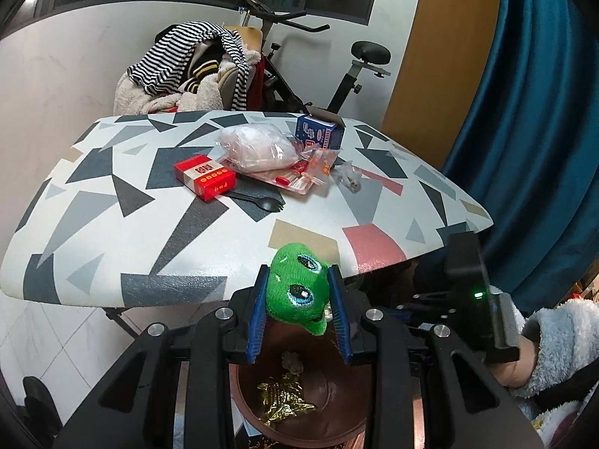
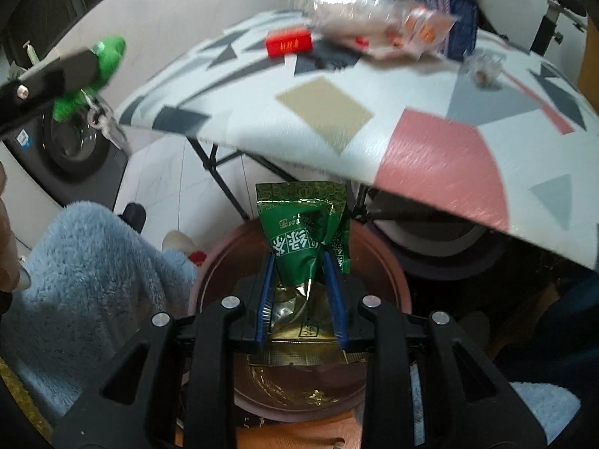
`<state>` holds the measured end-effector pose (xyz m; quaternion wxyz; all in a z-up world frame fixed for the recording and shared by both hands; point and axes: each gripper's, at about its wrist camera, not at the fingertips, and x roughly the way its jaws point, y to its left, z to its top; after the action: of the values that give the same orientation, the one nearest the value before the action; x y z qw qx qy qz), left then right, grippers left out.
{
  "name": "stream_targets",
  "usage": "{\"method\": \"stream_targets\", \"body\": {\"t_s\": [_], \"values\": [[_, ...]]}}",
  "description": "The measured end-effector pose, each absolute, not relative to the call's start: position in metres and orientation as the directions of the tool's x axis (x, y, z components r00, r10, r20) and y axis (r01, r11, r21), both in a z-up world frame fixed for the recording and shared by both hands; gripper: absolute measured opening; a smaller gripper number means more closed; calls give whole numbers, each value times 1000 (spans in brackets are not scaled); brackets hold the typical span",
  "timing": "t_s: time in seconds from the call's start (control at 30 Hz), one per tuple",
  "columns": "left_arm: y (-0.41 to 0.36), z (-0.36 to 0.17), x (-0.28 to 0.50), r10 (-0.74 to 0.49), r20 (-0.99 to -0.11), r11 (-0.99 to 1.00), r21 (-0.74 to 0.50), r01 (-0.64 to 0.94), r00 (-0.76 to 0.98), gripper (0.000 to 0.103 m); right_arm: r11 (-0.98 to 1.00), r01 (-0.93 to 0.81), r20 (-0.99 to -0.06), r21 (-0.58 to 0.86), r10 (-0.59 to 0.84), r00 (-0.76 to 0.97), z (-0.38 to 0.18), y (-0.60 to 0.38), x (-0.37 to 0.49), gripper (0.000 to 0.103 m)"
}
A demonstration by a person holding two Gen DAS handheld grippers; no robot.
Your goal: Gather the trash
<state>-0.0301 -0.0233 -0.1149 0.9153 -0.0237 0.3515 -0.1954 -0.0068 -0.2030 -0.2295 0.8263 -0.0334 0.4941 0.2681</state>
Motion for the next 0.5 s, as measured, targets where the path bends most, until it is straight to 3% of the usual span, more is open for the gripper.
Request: {"method": "stream_targets", "body": {"t_s": [0.3, 0.5], "values": [[-24, -122, -31, -378, -645, 921, -190, 340, 664, 30, 856, -483, -854, 186, 383, 351, -240, -194, -5, 33], [-24, -125, -32, -380, -649, 920, -191, 343, 659, 30, 863, -482, -836, 150, 371, 405, -231, -196, -7, 59]]}}
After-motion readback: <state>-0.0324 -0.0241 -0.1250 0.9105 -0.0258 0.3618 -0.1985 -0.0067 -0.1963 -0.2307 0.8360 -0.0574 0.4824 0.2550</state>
